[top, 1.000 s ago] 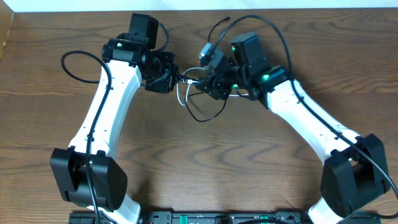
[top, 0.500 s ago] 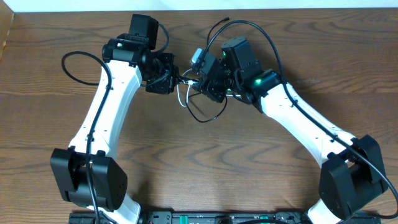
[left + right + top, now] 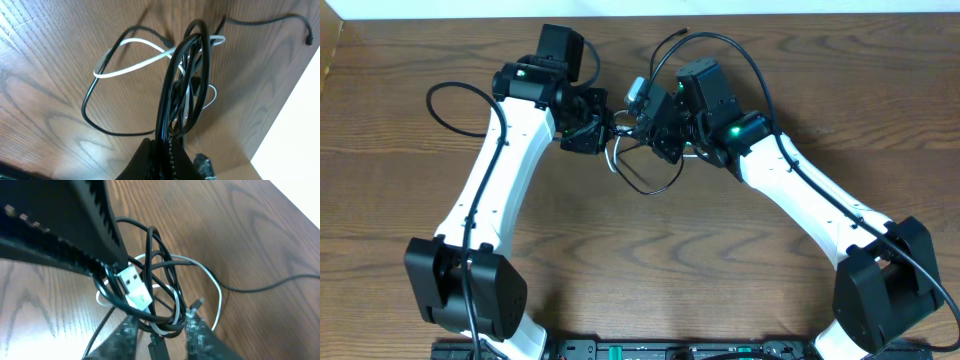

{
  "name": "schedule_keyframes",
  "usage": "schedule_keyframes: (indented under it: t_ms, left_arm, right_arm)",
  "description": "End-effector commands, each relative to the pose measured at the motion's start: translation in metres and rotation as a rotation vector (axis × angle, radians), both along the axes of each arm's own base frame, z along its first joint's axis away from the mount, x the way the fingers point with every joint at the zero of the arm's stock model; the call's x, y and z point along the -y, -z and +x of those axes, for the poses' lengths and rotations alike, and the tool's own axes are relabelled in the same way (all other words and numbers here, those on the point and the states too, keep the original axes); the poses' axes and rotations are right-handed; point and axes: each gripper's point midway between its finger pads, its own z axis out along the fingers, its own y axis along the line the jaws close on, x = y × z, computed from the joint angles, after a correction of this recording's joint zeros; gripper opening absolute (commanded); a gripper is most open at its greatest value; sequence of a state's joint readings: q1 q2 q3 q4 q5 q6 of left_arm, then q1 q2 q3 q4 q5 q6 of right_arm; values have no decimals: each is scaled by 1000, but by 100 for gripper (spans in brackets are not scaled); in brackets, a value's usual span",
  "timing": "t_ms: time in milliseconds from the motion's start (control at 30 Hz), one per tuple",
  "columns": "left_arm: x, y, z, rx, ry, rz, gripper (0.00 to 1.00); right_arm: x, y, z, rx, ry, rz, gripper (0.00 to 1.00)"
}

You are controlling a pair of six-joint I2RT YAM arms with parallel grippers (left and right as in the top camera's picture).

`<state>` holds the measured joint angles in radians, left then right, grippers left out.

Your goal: Untangle cables

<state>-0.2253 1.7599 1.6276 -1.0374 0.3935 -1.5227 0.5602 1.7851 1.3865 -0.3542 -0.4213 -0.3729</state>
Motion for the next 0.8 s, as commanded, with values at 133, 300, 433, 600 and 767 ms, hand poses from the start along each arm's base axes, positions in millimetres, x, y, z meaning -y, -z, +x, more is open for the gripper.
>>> schedule_keyframes:
  t_ms: [133, 300, 433, 600, 767]
  left_arm:
    - [14, -13, -6, 18, 25, -29, 8]
    - [25, -18, -10, 7, 64, -99, 8]
    - [28, -19, -12, 50, 160, -92, 8]
    - [28, -19, -12, 141, 338, -51, 8]
    - [28, -19, -12, 222, 496, -16, 8]
  right_arm:
    - [-3, -2, -2, -4, -11, 8, 39]
    - [0, 1, 3, -24, 41, 5, 31]
    - [2, 5, 13, -51, 121, 20, 28]
    - [-2, 5, 21, -72, 164, 66, 27]
    - [2, -1, 29, -67, 195, 96, 19]
